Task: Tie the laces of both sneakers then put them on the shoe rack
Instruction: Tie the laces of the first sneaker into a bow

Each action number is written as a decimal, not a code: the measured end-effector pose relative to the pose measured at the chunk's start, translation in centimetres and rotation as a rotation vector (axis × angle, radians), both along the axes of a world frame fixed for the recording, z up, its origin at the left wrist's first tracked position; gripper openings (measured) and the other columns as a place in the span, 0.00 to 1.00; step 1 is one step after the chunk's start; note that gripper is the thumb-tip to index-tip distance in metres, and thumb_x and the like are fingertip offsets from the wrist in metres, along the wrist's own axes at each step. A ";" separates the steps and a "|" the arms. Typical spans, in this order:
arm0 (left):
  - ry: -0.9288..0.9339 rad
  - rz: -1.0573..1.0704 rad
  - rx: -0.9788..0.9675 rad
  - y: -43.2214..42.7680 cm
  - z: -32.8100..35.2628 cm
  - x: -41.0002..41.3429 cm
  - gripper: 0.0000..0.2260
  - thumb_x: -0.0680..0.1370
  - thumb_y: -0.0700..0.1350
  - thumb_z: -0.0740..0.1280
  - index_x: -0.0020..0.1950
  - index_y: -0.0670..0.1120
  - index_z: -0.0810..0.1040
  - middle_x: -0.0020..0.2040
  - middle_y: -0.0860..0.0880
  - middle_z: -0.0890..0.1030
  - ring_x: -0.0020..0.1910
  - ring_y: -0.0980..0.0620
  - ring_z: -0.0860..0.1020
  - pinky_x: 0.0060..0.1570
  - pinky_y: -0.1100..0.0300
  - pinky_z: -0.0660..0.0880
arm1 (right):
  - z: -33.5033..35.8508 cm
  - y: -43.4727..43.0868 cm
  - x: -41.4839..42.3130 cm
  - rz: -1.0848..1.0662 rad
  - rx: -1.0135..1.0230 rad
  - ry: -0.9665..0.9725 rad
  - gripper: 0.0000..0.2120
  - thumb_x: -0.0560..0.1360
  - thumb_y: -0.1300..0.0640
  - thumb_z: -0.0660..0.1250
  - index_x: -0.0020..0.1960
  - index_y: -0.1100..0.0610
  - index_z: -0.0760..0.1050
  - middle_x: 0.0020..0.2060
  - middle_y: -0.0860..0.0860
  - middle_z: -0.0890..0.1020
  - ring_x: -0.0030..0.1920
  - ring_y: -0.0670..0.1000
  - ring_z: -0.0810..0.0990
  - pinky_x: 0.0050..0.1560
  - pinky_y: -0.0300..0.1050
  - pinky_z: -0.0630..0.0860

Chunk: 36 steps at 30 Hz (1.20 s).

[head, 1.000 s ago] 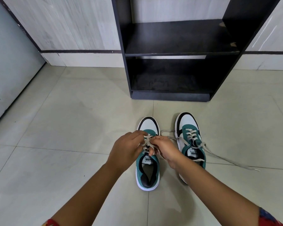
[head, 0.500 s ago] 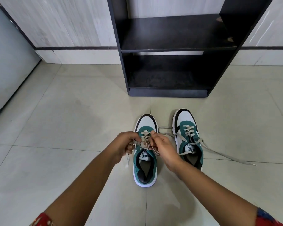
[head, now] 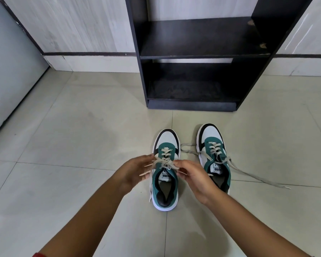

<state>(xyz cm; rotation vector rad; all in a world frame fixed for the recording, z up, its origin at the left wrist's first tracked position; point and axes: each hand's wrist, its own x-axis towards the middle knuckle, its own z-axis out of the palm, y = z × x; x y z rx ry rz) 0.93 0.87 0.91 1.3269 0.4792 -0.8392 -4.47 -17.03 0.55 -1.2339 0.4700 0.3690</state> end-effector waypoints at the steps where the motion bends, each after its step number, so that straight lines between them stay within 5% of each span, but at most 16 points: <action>1: 0.074 0.052 -0.046 0.3 -0.2 -0.3 0.05 0.75 0.45 0.66 0.41 0.46 0.80 0.38 0.51 0.81 0.40 0.54 0.76 0.42 0.61 0.70 | -0.2 -0.1 -0.3 -0.019 0.030 0.035 0.08 0.74 0.62 0.62 0.39 0.58 0.79 0.38 0.52 0.79 0.42 0.47 0.75 0.47 0.40 0.70; 8: 0.257 0.149 -0.300 1.2 -1.2 -0.9 0.06 0.71 0.44 0.64 0.37 0.43 0.78 0.30 0.51 0.73 0.24 0.57 0.68 0.24 0.67 0.69 | -0.5 -0.8 -1.0 -0.157 0.367 0.190 0.08 0.72 0.60 0.61 0.35 0.56 0.74 0.32 0.52 0.76 0.31 0.47 0.73 0.29 0.37 0.70; 14: 0.018 -0.081 0.103 0.3 -0.8 0.5 0.12 0.77 0.44 0.61 0.34 0.46 0.72 0.25 0.53 0.67 0.25 0.55 0.64 0.29 0.64 0.69 | -0.8 -0.4 -0.5 -0.101 0.254 0.210 0.08 0.74 0.58 0.63 0.37 0.54 0.76 0.34 0.51 0.76 0.32 0.47 0.74 0.29 0.36 0.71; 24: 0.325 0.387 -0.300 1.1 -2.9 -0.3 0.16 0.74 0.42 0.62 0.26 0.45 0.67 0.37 0.50 0.81 0.19 0.56 0.71 0.16 0.71 0.62 | -1.5 -1.1 -0.4 -0.290 0.460 0.251 0.11 0.74 0.59 0.63 0.38 0.61 0.80 0.29 0.52 0.82 0.27 0.46 0.78 0.24 0.33 0.73; 27: 0.321 0.463 -0.374 0.9 -3.2 -0.1 0.14 0.76 0.44 0.63 0.31 0.46 0.65 0.29 0.51 0.81 0.16 0.58 0.67 0.14 0.70 0.62 | -1.5 -0.8 -0.2 -0.334 0.610 0.204 0.16 0.77 0.57 0.61 0.33 0.57 0.79 0.28 0.49 0.81 0.23 0.45 0.76 0.20 0.32 0.69; 30: 0.233 0.437 -0.224 1.0 -3.6 0.7 0.14 0.77 0.46 0.62 0.32 0.48 0.65 0.21 0.54 0.72 0.16 0.59 0.66 0.17 0.70 0.64 | -1.6 -1.4 0.4 -0.212 0.194 0.075 0.14 0.78 0.57 0.60 0.33 0.55 0.69 0.21 0.46 0.71 0.21 0.45 0.70 0.21 0.36 0.66; 33: 0.118 0.393 -0.046 0.7 -3.6 1.1 0.12 0.77 0.45 0.63 0.34 0.48 0.67 0.20 0.54 0.69 0.17 0.58 0.64 0.18 0.70 0.63 | -1.7 -1.9 1.1 -0.004 -0.272 -0.151 0.18 0.78 0.57 0.61 0.30 0.56 0.64 0.22 0.50 0.67 0.22 0.48 0.66 0.26 0.40 0.65; 36: -0.130 0.261 0.236 0.3 -3.5 1.0 0.14 0.76 0.44 0.64 0.32 0.46 0.65 0.22 0.52 0.67 0.21 0.54 0.63 0.25 0.63 0.61 | -1.7 -1.9 1.2 0.140 -0.534 -0.262 0.19 0.78 0.54 0.62 0.30 0.56 0.61 0.24 0.51 0.64 0.26 0.49 0.63 0.32 0.42 0.64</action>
